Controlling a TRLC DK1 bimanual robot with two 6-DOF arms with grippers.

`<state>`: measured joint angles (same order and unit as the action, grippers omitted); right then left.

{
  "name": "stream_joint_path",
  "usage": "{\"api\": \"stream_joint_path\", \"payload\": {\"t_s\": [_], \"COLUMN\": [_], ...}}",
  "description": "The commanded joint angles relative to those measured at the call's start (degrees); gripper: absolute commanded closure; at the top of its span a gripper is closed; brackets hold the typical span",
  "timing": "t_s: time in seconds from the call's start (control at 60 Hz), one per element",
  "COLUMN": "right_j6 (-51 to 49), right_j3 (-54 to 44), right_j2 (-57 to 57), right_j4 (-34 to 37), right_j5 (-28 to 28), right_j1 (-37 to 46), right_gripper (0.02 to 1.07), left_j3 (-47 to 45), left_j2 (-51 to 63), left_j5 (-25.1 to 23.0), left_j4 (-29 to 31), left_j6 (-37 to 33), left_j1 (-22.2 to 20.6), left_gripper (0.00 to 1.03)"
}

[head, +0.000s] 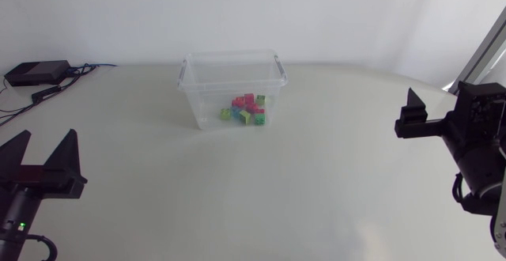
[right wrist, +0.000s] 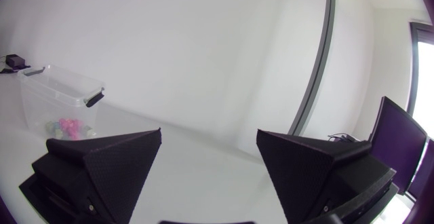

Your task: Place the duplo bricks in the container

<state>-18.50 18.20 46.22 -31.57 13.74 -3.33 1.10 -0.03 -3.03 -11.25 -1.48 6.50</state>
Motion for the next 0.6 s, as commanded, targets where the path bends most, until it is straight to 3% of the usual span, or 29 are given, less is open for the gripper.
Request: {"api": "stream_joint_path", "payload": {"t_s": [0.0, 0.267, 0.583], "right_j6": [-1.1, -3.9, 1.9], "right_j3": [-4.2, -12.4, -15.0], "right_j2": [-3.6, -16.4, -28.1], "right_j4": [-1.0, 0.0, 10.6], "right_j5": [0.0, -3.0, -5.9], "right_j1": [0.4, -0.1, 0.5], "right_gripper": [0.06, 0.06, 0.06], "left_j3": [-1.3, -1.3, -1.2], "left_j2": [-0.5, -0.6, -0.4], "left_j5": [0.8, 1.2, 1.7], "left_j4": [0.2, 1.8, 4.5], "left_j6": [1.1, 2.1, 1.9], "left_j1": [-1.0, -1.8, -3.3], "left_gripper": [0.05, 0.05, 0.05]}}
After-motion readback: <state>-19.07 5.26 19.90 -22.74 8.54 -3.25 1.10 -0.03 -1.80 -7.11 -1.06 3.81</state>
